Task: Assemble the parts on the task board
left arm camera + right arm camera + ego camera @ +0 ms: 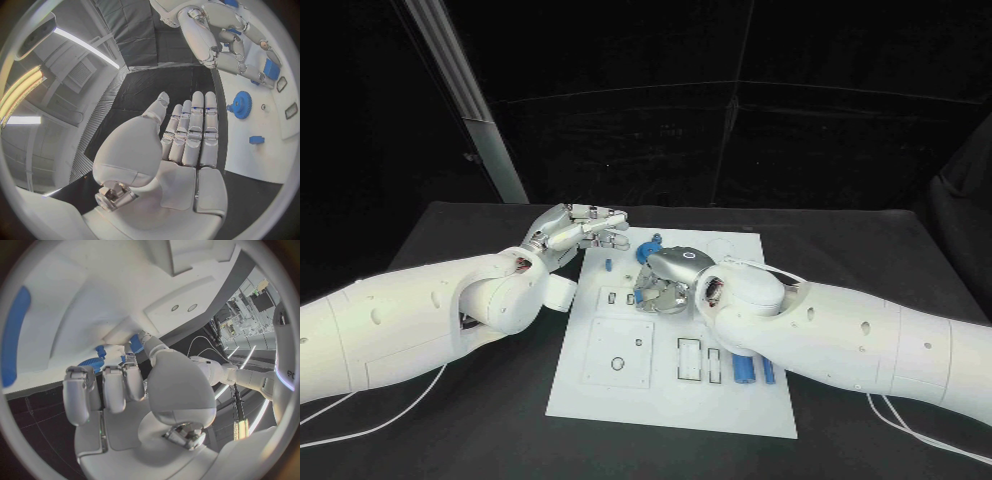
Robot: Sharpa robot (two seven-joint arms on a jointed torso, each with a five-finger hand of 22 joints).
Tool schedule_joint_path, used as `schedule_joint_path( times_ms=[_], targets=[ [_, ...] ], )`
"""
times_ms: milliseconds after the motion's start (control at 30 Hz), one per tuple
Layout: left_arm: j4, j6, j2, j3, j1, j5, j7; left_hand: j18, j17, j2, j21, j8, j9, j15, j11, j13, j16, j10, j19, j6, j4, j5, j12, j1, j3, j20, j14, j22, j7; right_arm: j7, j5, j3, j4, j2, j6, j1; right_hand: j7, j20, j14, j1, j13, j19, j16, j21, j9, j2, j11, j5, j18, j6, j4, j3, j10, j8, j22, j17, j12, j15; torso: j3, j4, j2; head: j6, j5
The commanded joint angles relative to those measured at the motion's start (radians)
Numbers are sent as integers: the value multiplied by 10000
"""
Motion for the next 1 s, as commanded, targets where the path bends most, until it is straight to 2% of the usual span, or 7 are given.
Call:
schedule_joint_path(
  times_ms=[33, 300, 367, 500, 733, 867, 1000],
  targets=[
    [13, 130, 5, 9, 15, -25, 40, 124, 25, 46, -44, -71, -17, 27, -14, -18, -74, 103, -12, 81, -92, 39, -82, 28, -26, -16, 48, -23, -26, -267, -71, -64, -63, -15, 339, -58, 19, 15, 650, -144, 1079, 965, -53, -19, -13, 7, 67, -55, -121, -113, 2, -76, 117, -13, 2520, 744, -81, 56, -3, 4, 0, 2, -8],
    [13, 137, 3, 9, 15, -25, 33, 124, 25, 46, -44, -71, -17, 27, -14, -18, -74, 103, -12, 81, -92, 39, -82, 28, -26, -16, 48, -23, -26, -325, -71, -64, -39, -8, 85, -59, 58, 52, 636, -483, 998, 952, -107, -31, -25, -147, 108, -247, -116, -430, 160, -291, 62, -18, 2500, 673, -184, 91, 3, 1, -1, 5, -23],
    [12, 138, 3, 9, 15, -25, 31, 124, 25, 46, -44, -71, -17, 27, -14, -18, -74, 103, -12, 81, -92, 39, -82, 28, -26, -16, 48, -23, -26, -341, -71, -64, -28, -9, -61, -59, 76, 66, 632, -562, 972, 949, -126, -34, -25, -193, 127, -453, -115, -563, 234, -368, 43, -14, 2495, 649, -218, 106, 1, 2, -2, 7, -28],
    [8, 141, 5, 9, 15, -25, 29, 124, 25, 46, -44, -71, -17, 27, -14, -18, -74, 103, -12, 81, -92, 39, -82, 28, -26, -16, 48, -23, -26, -344, -71, -64, 43, -40, -547, -72, 137, 99, 617, -646, 852, 945, -179, -39, -33, -363, 178, -857, -113, -898, 454, -537, -42, -18, 2488, 576, -369, 145, 6, 0, -1, 5, -32],
    [-6, 125, 6, 9, 15, -27, -19, 125, 31, 52, -42, -82, -18, 26, -13, -20, -81, 108, -8, 84, -106, 36, -97, 20, -30, -17, 60, -26, -28, 25, -35, -60, 487, -370, -1678, -110, 195, 150, 599, -451, 707, 931, -248, -54, -5, -736, 234, -942, -106, -1188, 981, -757, -143, 5, 2464, 487, -547, 194, 11, 0, -9, 6, -23],
    [-9, 45, -34, 9, 15, -311, -236, 156, 235, 119, 287, -127, -1, -181, -142, 17, 180, 431, 484, 227, -218, 29, -100, -92, -89, -178, 744, 92, -109, 1108, 557, -48, 1112, -1009, -2190, -92, 193, 158, 587, -231, 701, 904, -291, -78, 23, -758, 235, -937, -95, -1186, 1181, -767, -142, 23, 2421, 427, -551, 196, 5, -10, -25, 24, -1],
    [53, 28, -154, 10, 26, -951, -803, 158, 692, 119, 929, -12, 106, -565, -455, 158, 874, 1186, 1398, 656, -142, -14, 116, -464, -292, -528, 2011, 373, -337, 2247, 1809, -41, 1656, -1717, -2135, 104, 193, 162, 545, 39, 557, 661, -383, -297, 46, -727, 237, -942, 3, -1165, 1255, -736, -246, 35, 2042, 318, -730, 198, 3, -7, -39, 74, 5]
  ],
)
